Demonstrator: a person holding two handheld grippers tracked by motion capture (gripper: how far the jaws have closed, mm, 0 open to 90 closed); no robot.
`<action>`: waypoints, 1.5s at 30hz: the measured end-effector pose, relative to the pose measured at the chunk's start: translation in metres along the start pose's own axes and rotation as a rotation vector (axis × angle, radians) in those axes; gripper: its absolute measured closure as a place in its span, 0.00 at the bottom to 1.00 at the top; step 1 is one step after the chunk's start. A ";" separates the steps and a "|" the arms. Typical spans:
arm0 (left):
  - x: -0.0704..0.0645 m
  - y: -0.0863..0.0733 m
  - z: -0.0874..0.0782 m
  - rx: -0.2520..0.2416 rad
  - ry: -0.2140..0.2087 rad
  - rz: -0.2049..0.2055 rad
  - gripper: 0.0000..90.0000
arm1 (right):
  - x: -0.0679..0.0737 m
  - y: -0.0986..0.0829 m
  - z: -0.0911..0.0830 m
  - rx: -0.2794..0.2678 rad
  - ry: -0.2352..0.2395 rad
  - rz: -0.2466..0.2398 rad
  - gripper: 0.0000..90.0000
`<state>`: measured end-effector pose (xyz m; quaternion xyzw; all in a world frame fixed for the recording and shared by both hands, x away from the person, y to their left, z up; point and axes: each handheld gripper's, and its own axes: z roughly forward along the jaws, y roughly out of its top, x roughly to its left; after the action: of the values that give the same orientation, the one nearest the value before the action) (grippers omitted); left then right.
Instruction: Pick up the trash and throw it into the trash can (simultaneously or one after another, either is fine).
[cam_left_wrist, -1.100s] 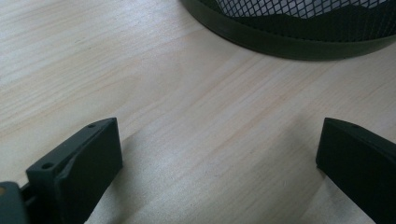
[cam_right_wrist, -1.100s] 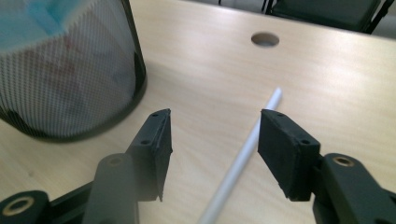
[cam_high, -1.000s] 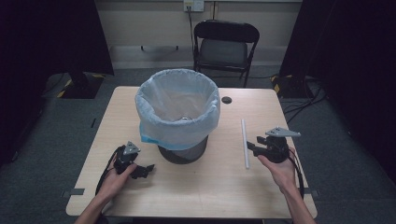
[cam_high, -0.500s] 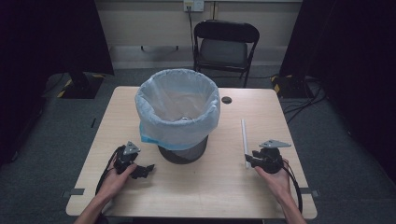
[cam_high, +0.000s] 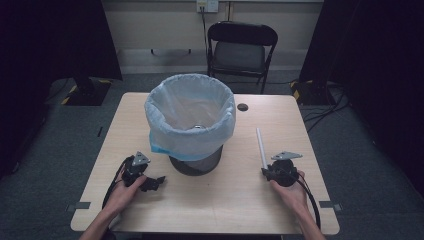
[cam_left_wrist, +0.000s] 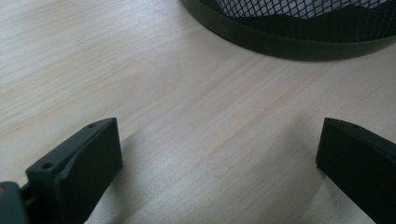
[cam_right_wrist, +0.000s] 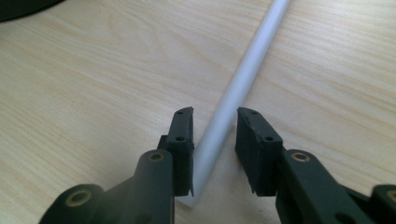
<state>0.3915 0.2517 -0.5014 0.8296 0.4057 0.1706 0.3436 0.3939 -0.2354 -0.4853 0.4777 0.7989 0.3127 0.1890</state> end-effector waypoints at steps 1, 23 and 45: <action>0.000 0.000 0.000 -0.001 0.000 -0.001 0.00 | 0.000 0.000 0.000 0.000 0.000 0.000 0.76; 0.000 0.000 0.000 0.000 0.001 0.003 0.00 | -0.006 0.002 0.000 0.011 -0.024 0.031 0.89; 0.000 0.000 0.000 0.000 0.001 0.002 0.00 | -0.010 0.008 -0.007 -0.050 0.015 0.070 0.89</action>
<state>0.3917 0.2518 -0.5014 0.8300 0.4049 0.1716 0.3432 0.3998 -0.2438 -0.4749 0.4980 0.7752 0.3425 0.1838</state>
